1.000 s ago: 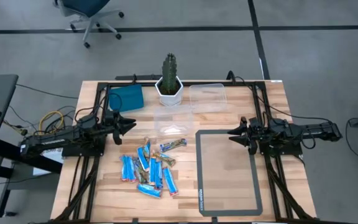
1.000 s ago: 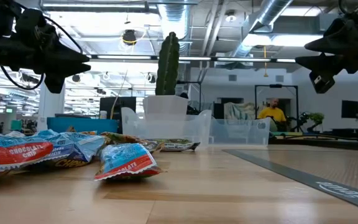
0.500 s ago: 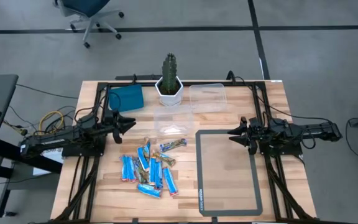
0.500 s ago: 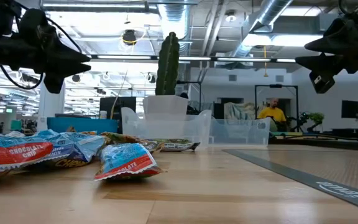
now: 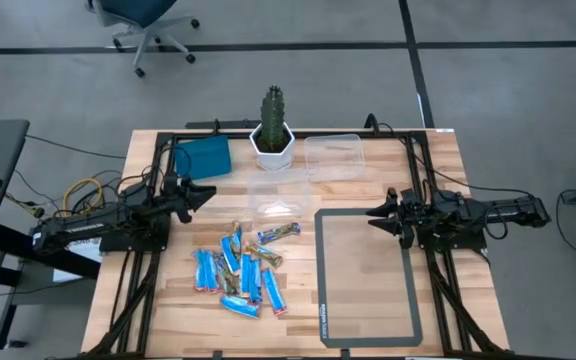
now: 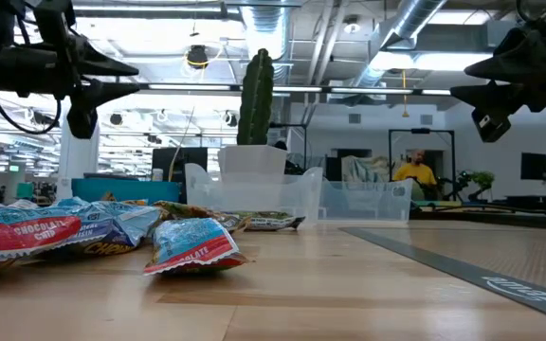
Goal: Pick and place Granola Bars by type
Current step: Put the red granola bar into the blue bin
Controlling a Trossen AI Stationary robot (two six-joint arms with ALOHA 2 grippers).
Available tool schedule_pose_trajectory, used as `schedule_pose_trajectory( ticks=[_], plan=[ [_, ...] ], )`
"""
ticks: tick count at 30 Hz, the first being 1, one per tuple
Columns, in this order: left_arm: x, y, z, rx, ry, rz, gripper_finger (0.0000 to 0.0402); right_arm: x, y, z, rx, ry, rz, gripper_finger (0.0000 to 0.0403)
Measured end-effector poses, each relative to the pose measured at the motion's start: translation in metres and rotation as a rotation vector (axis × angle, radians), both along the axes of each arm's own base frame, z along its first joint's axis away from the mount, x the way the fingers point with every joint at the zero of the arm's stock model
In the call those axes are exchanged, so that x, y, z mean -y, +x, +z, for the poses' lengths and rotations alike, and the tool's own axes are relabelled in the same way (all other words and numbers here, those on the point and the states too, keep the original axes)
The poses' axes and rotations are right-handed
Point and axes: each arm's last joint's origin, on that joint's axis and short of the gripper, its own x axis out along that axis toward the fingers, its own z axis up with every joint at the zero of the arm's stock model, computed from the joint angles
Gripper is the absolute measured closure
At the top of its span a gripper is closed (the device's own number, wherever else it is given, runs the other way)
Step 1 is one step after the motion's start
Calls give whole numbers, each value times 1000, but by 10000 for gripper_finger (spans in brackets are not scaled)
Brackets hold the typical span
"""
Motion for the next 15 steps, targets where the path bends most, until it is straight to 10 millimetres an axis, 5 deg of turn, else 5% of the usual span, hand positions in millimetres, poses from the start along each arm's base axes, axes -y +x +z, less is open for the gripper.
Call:
schedule_pose_trajectory(
  ticks=[10, 15],
  plan=[
    [4, 1, 1, 2, -19, -129, 295, 0, 0, 0, 0, 0, 0, 260],
    [8, -3, 15, -151, 32, -242, 295, 0, 0, 0, 0, 0, 0, 261]
  ],
)
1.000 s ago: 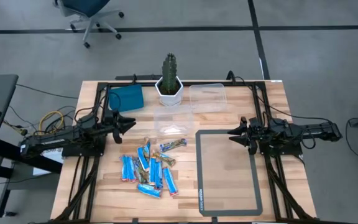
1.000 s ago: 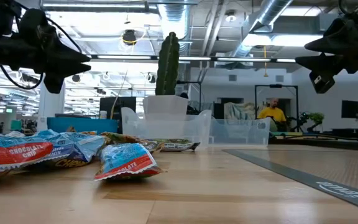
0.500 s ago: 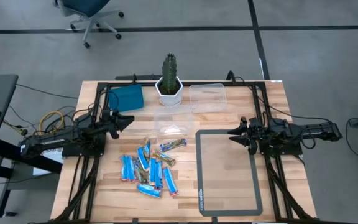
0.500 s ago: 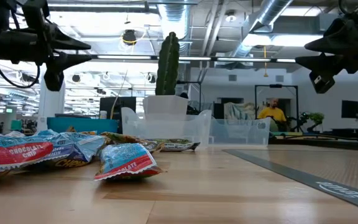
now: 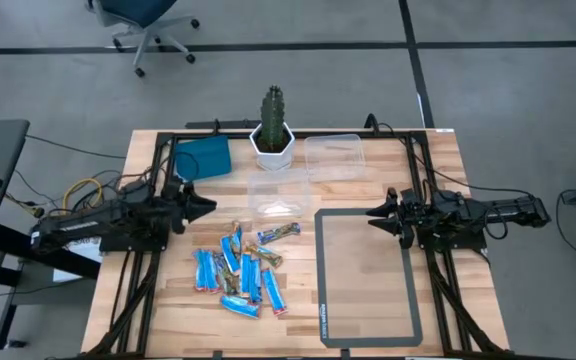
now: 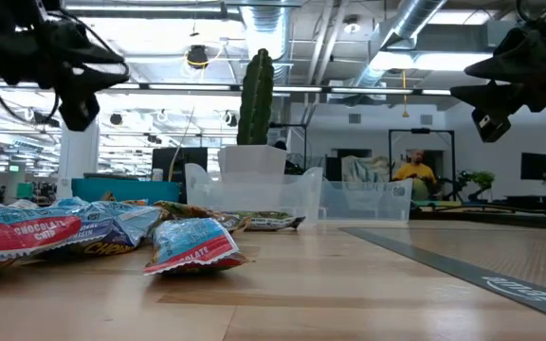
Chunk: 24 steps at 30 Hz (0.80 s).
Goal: Pick and place Granola Bars by type
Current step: Put the red granola bar into the blue bin
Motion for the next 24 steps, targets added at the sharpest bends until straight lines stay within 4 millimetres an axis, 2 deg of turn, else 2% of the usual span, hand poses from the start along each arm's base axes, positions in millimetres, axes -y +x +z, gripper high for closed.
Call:
schedule_pose_trajectory(
  ticks=[4, 7, 10, 14, 20, 24],
  plan=[
    [1, -4, 23, -158, 52, -6, 295, 0, 0, 0, 0, 0, 0, 259],
    [2, -1, 42, -257, 72, -34, 295, 0, 0, 0, 0, 0, 0, 260],
    [3, 12, 64, -309, 86, -71, 295, 0, 0, 0, 0, 0, 0, 262],
    [6, 37, 83, -411, 84, -134, 295, 0, 0, 0, 0, 0, 0, 261],
    [18, 74, 91, -573, 206, -287, 295, 0, 0, 0, 0, 0, 0, 259],
    [30, 93, 82, -665, 237, -369, 295, 0, 0, 0, 0, 0, 0, 262]
  ],
)
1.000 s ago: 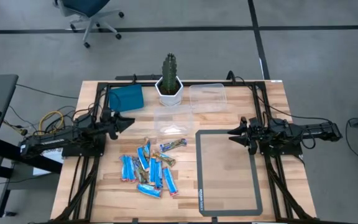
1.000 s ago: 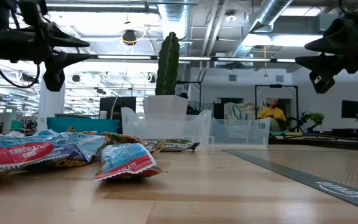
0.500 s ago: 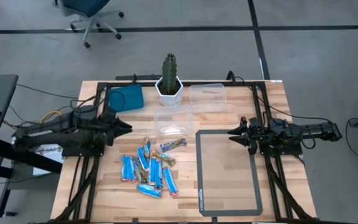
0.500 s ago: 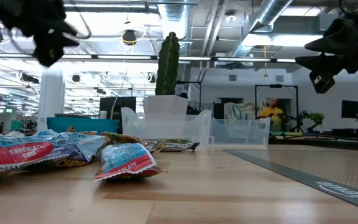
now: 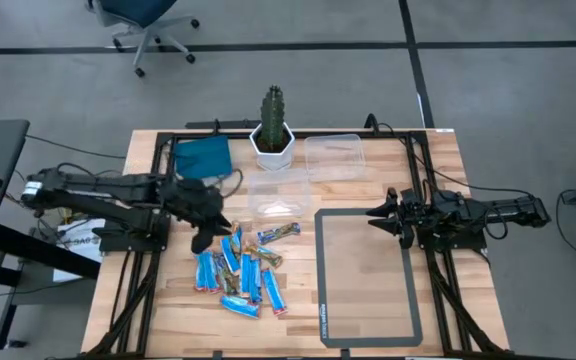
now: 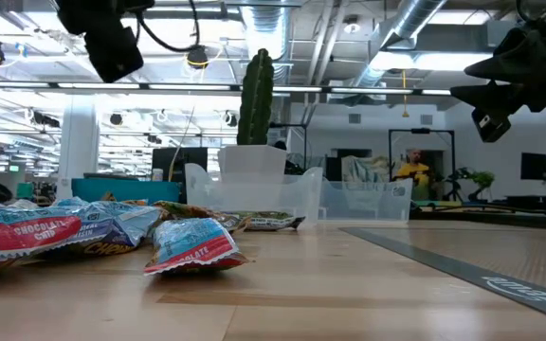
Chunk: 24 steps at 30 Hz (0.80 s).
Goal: Pick and place Granola Bars by type
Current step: Put the red granola bar into the blue bin
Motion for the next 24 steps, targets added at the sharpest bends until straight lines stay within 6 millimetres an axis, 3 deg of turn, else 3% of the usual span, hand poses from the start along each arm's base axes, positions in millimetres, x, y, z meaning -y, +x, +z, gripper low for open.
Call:
schedule_pose_trajectory(
  ticks=[13, 24],
  plan=[
    [37, 30, -43, -244, 28, -150, 295, 0, 0, 0, 1, 0, 0, 262],
    [54, 27, -68, -519, -59, 23, 295, 0, 0, 0, 0, 0, 0, 260]
  ],
)
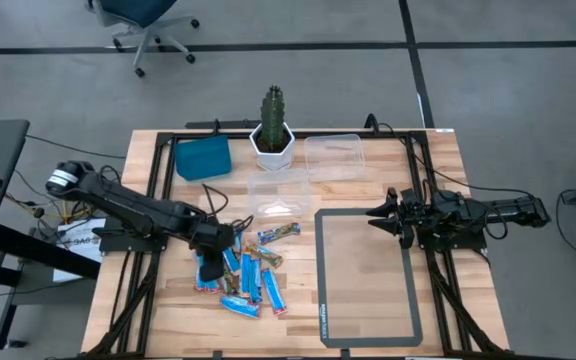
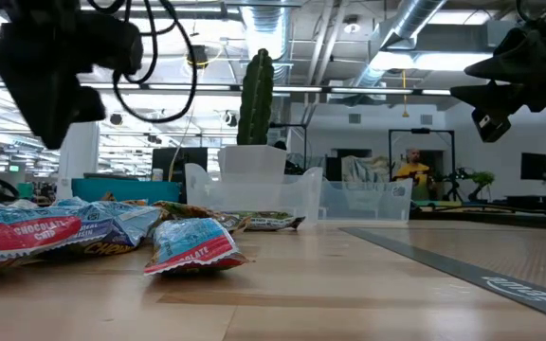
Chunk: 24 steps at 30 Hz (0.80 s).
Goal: Pick and place Granola Bars by type
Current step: Put the red granola bar into the blue bin
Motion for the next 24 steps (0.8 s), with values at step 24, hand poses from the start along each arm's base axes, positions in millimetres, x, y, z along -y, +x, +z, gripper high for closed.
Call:
schedule_pose_trajectory(
  ticks=[24],
  plan=[
    [32, -40, -18, -450, -19, 934, 295, 0, 0, 0, 0, 0, 0, 259]
  ],
)
